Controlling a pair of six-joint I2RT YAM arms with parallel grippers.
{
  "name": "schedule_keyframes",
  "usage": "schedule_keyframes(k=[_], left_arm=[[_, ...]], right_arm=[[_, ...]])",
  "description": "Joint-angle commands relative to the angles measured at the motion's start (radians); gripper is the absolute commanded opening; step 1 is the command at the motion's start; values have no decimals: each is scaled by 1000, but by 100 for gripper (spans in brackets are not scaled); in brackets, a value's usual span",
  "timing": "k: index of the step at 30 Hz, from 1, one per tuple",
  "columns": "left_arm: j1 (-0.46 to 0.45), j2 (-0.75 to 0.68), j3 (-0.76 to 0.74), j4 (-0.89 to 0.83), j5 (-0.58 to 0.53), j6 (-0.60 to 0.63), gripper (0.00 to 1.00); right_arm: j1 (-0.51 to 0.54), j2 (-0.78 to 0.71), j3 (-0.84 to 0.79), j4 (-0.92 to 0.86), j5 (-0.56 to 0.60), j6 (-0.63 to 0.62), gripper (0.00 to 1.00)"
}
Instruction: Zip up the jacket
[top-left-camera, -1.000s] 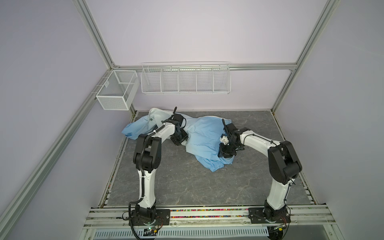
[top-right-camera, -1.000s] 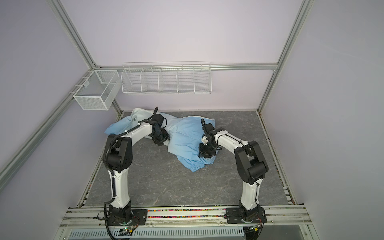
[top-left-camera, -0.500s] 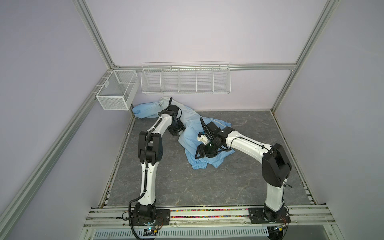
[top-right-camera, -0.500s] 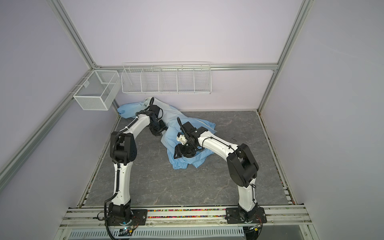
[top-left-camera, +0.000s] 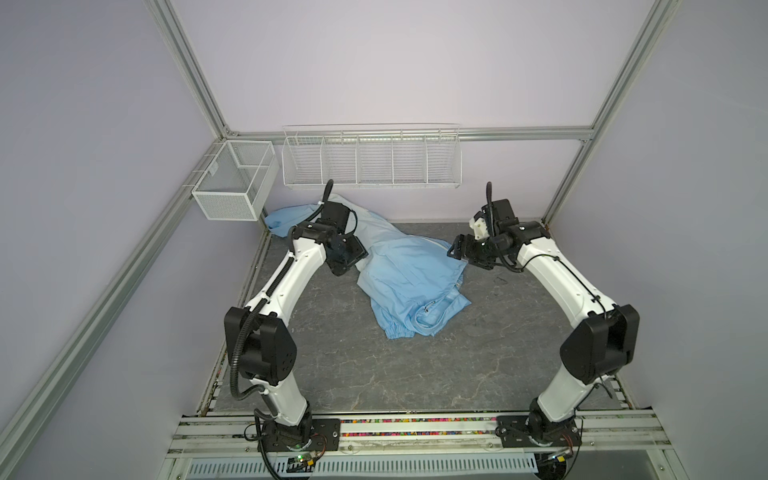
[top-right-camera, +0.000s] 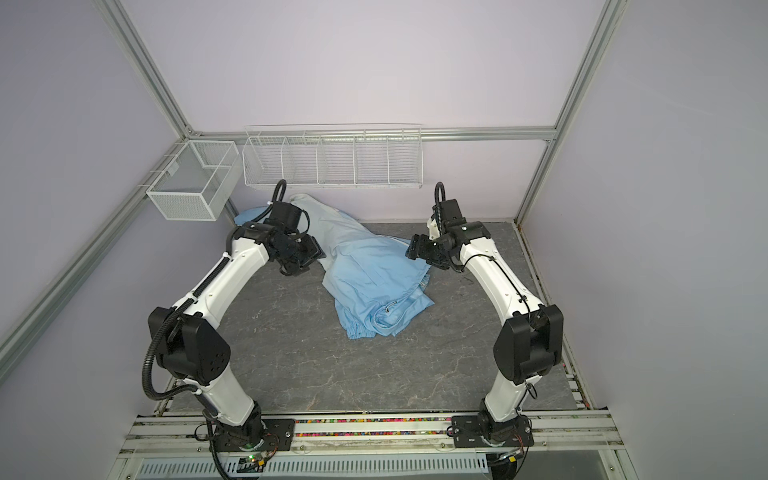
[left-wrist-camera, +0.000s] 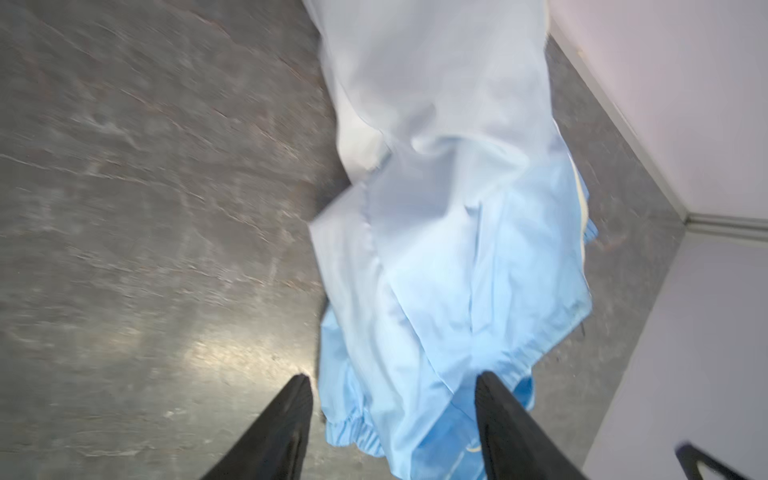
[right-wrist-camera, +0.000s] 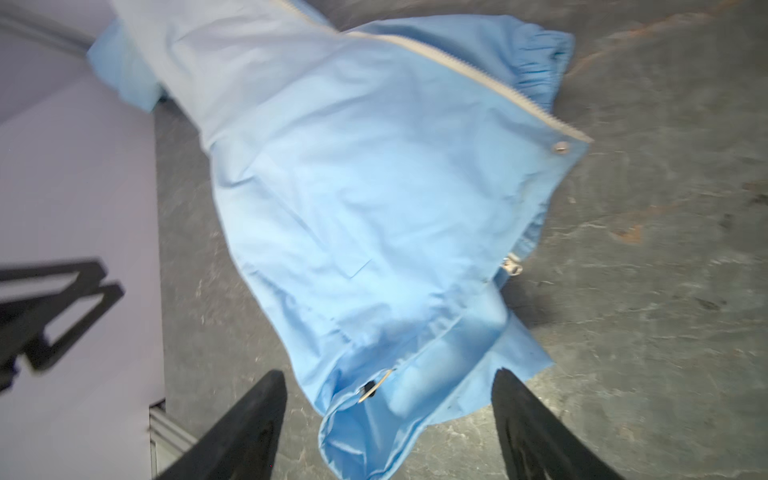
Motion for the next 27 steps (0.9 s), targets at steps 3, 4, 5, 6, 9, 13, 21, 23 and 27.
schedule_keyframes(k=[3,4,5,6,9,13,21,23,27], left_arm=[[-104,97,-39,19,30,-96,63],[-113,105,-40,28,30,-105,63],[-117,108,-47,43,30,-119,62],[-118,104,-53,54,30,-130,62],[-118,82,-49,37,9,-133,63],[-119,36,-54,-10,-24,-137,62],[-121,-170,-209,-40,-100,-245,62],[-122,-233,-247,-55,-128,-281,62],[-122,-364,-337,-48,-176,-324,62]], right_arm=[[-70,187,8,15,7,77,81],[-74,211,19,22,0,79,81],[-80,237,32,27,-4,83,81],[-79,261,42,33,-11,85,81],[-111,310,60,63,-30,93,81],[-129,362,80,99,-69,113,77],[-145,415,106,219,-208,168,62],[-142,433,111,246,-259,182,51],[-116,420,82,294,-309,197,25]])
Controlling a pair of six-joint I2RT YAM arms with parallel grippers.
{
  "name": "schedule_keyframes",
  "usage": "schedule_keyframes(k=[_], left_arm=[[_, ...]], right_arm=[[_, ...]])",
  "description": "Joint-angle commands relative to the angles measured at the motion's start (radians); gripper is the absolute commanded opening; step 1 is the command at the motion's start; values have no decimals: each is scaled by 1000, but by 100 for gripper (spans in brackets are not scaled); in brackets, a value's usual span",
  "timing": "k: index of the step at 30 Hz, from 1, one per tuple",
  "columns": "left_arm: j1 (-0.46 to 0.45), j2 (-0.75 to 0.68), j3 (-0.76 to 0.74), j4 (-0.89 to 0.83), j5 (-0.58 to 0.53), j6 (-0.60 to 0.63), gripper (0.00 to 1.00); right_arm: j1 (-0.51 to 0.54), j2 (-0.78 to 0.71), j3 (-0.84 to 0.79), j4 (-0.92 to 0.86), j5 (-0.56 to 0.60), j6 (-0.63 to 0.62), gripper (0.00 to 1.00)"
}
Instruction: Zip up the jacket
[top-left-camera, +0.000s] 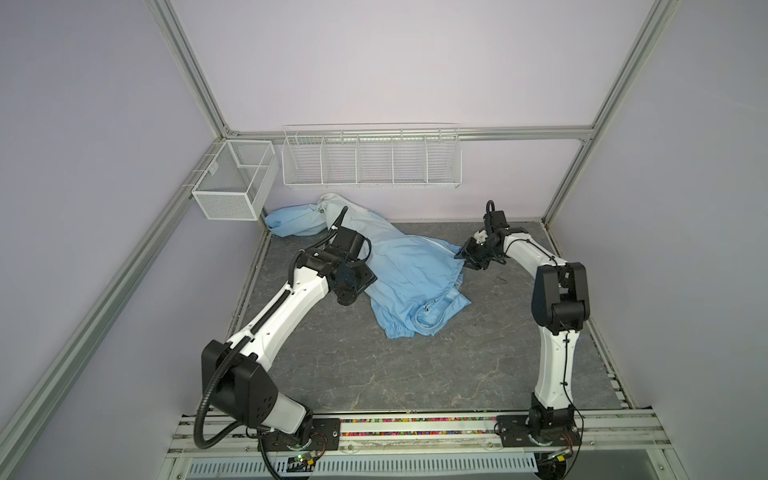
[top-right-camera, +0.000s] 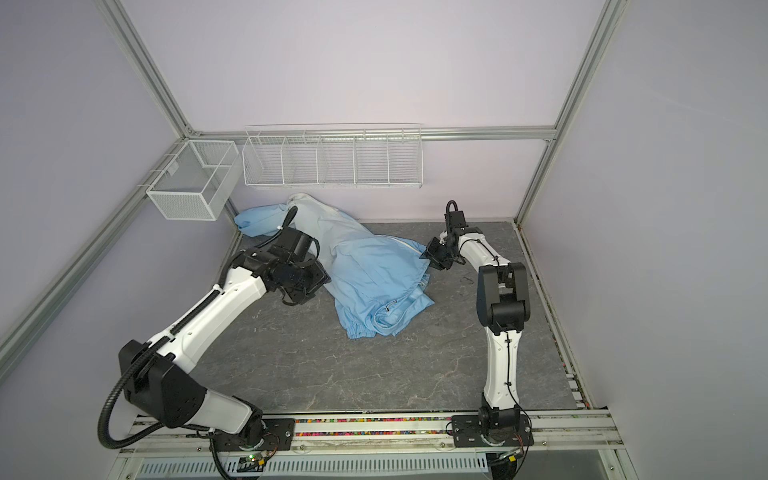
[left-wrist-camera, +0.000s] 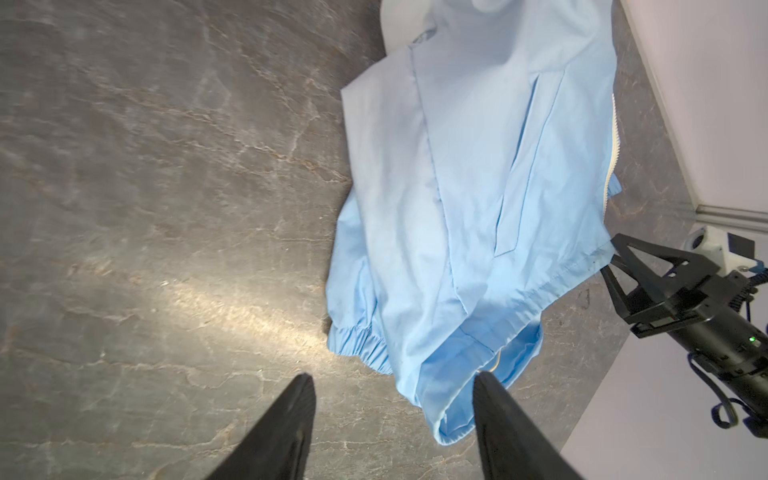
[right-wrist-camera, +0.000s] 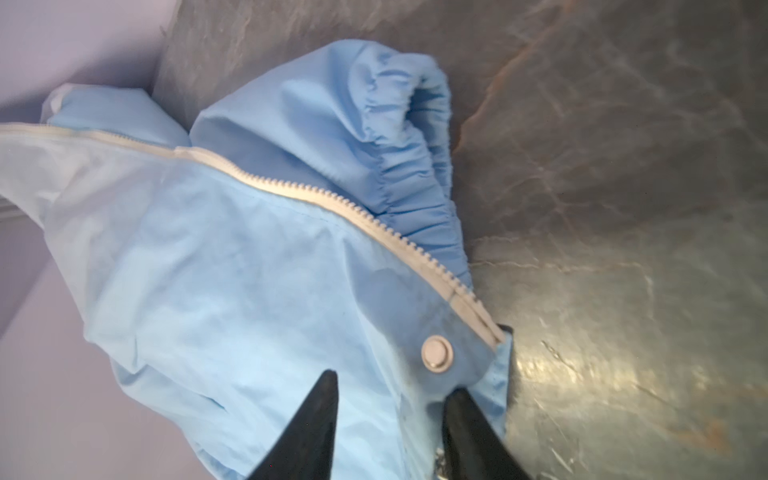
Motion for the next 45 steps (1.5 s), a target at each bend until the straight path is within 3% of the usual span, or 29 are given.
schedule_keyframes(k=[1,4,8,15,18,23,29,33,36,40,45], left_arm=[[-1,-89,-65,-26,-70,-68,62],[3,-156,-126,12,-65,-68,63],[55,-244,-224,37,-51,-50,63],[259,-444,-321,5,16,105,65],[337,-485,-327,-38,61,176,65],[398,-501,-309,-76,110,265,65],[399,-493,-284,-94,145,286,65],[398,-495,-292,-92,160,274,65],[395,-480,-350,-61,253,232,66],[274,-486,-454,117,262,82,67],[94,-402,-494,381,195,-110,67]], right_arm=[[32,-13,-16,52,-83,26,19],[92,-104,-91,106,-116,71,8],[235,-255,-184,166,-119,177,8],[523,-410,-203,292,-30,382,8],[587,-415,-249,370,-14,484,7],[604,-496,-530,599,39,670,7],[597,-609,-690,433,110,658,7],[606,-619,-784,479,57,689,7],[609,-636,-756,471,-1,649,7],[603,-669,-639,348,-56,539,7],[520,-723,-652,237,-62,481,7]])
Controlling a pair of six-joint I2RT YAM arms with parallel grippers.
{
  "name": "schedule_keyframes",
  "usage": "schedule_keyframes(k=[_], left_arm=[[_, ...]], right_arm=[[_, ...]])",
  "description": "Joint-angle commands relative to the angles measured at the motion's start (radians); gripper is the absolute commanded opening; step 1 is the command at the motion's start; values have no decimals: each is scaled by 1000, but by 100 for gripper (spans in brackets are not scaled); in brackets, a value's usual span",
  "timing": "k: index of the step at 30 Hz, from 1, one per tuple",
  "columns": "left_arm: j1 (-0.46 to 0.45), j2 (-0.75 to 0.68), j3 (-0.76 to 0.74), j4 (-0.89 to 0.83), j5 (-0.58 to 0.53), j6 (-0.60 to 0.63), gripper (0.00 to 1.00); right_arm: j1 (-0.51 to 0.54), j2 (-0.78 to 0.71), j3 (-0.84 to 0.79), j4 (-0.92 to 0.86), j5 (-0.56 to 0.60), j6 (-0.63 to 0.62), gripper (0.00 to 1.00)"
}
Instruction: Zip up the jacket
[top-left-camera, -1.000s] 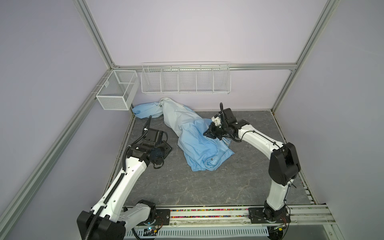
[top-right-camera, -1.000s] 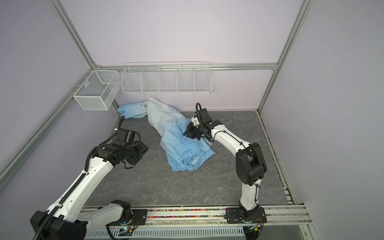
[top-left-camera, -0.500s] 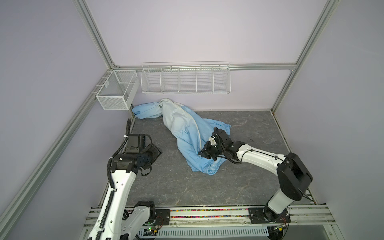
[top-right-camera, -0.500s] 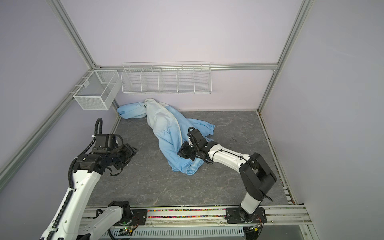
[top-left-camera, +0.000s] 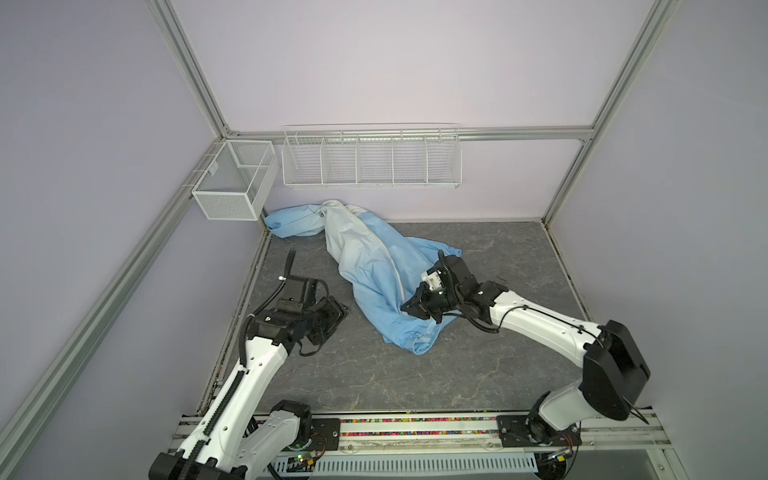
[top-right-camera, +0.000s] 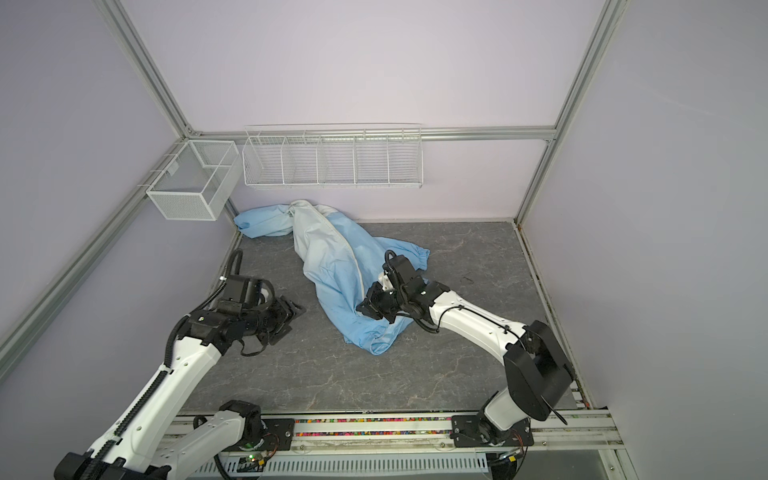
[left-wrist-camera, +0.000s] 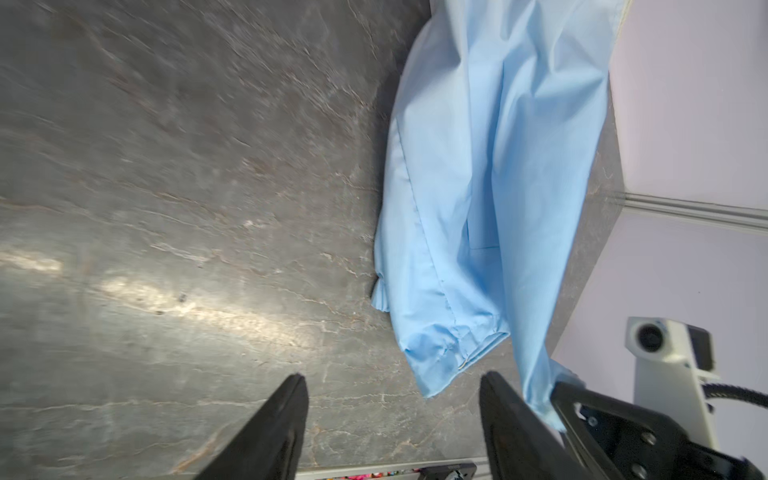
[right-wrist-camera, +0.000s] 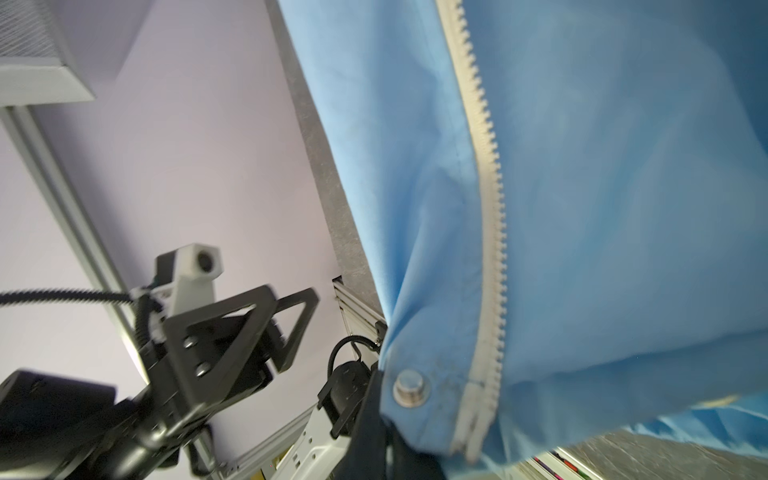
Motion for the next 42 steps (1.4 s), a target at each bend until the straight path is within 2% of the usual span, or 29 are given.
schedule_keyframes(k=[1,3,5,10,15,26,29,30,34,35,38,42], left_arm=[[-96,69,12,226,-53,-159,67],[-157,149,42,274,-76,-174,67],[-202,233,75,292,-92,-178,66],[-288,430,188,266,-148,-163,65],[-302,578,282,185,-199,-138,65],[-303,783,397,183,-223,-140,60],[-300,841,443,171,-214,-132,46],[-300,859,452,170,-208,-130,36],[-298,885,468,175,-195,-117,10],[-297,883,470,171,-195,-110,0],[-284,852,469,148,-207,-92,0],[-260,732,444,104,-260,-72,0]], right_arm=[[-84,-47,-21,-125,-36,-57,7],[-146,-44,-61,-89,-81,-61,7],[-187,-27,-52,-131,-79,-108,7],[-265,51,-18,-163,-107,-184,7],[-300,124,23,-156,-138,-215,7],[-333,167,36,-159,-132,-225,7],[-358,171,29,-164,-136,-228,7],[-367,176,28,-165,-144,-231,7],[-384,195,38,-168,-169,-249,7],[-385,201,45,-168,-176,-254,7],[-384,209,64,-176,-188,-269,7],[-377,211,91,-186,-216,-285,7]])
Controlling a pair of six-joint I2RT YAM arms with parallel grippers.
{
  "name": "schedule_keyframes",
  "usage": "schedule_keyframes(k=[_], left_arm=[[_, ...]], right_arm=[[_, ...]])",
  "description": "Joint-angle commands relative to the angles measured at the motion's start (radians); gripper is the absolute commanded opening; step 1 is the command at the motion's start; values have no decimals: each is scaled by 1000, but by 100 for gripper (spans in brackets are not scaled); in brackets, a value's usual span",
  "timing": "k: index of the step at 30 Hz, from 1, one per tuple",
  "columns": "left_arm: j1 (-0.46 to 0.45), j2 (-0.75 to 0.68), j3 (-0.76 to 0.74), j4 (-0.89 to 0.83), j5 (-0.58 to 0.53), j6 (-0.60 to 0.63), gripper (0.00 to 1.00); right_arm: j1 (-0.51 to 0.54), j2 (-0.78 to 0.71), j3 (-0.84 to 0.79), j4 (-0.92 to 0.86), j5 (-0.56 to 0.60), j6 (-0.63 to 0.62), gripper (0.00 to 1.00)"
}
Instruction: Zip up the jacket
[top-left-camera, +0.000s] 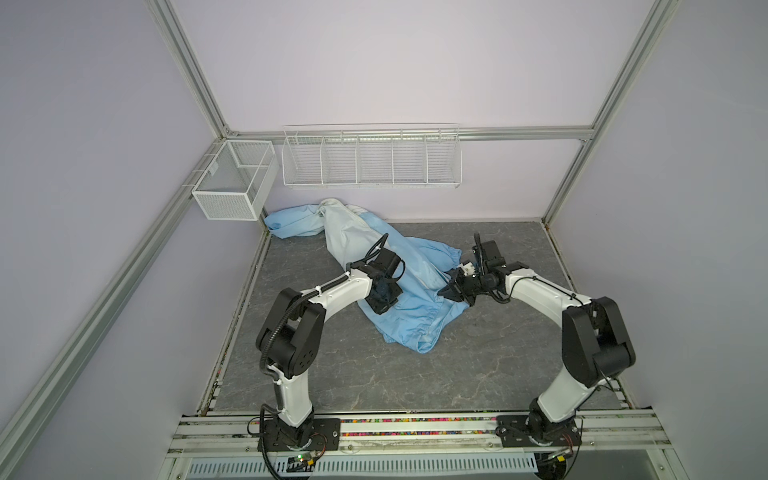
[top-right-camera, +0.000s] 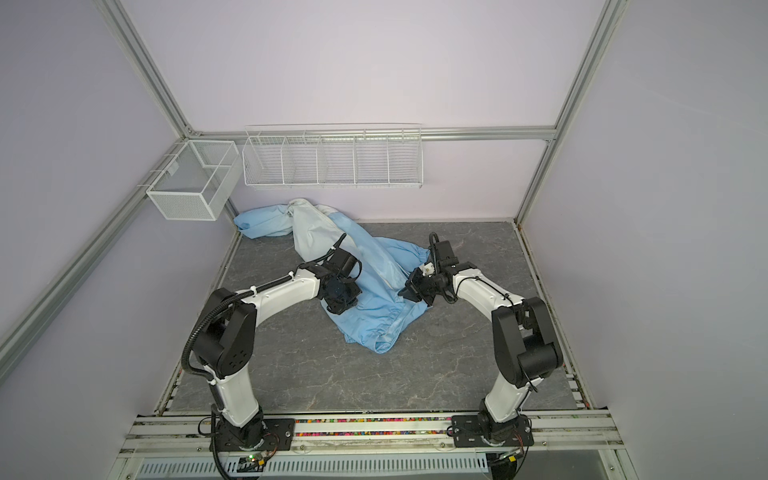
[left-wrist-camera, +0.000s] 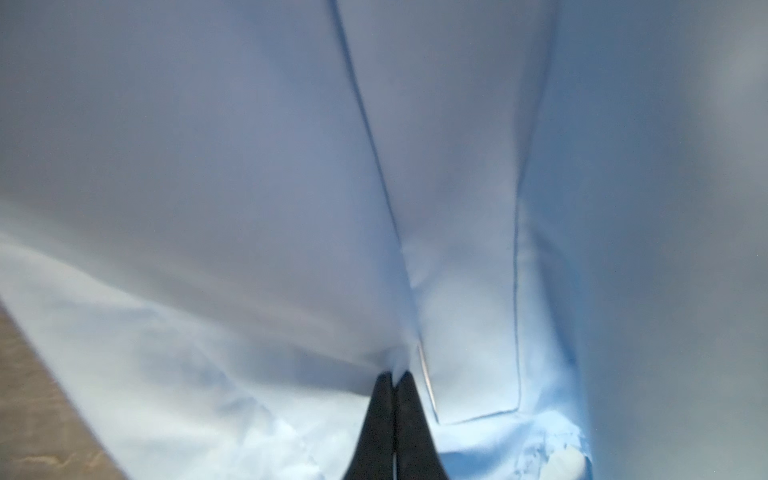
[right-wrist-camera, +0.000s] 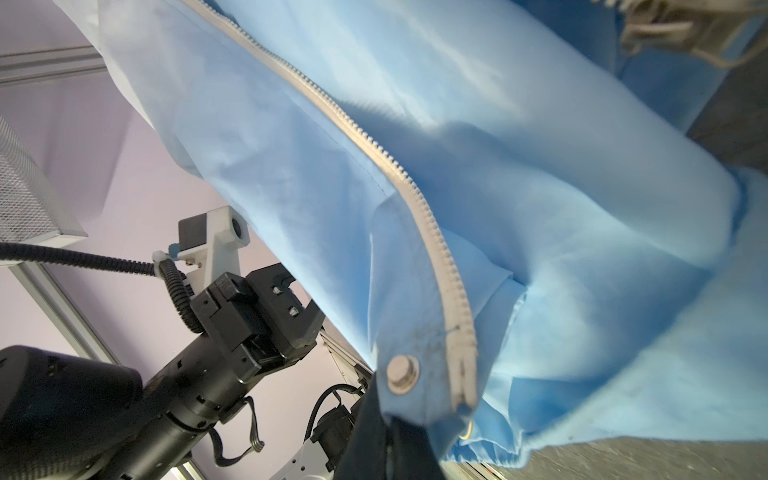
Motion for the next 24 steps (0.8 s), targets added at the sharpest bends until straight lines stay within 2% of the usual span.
schedule_keyframes(k=[1,7,12,17,19,21,24], left_arm=[[28,-148,-5,-68,-73,31,0],[65,-412,-88,-198,-150,43,0],[90,-656,-288,-267,-247,-10,0],[203,-847,-480,-296,-255,-39,0],[256,-880,-509,-310,-252,-22,0],[308,-880,-523,-298,-215,14,0],[344,-829,-491,-330,-211,49,0]], right_arm=[[13,12,49,-26,-50,-37,7],[105,14,163,-109,-105,-82,7],[226,30,244,-241,-89,-158,7],[294,37,162,-239,-78,-180,9],[294,47,149,-259,-68,-222,17],[285,35,165,-307,-17,-282,34],[231,-2,188,-346,26,-329,53]])
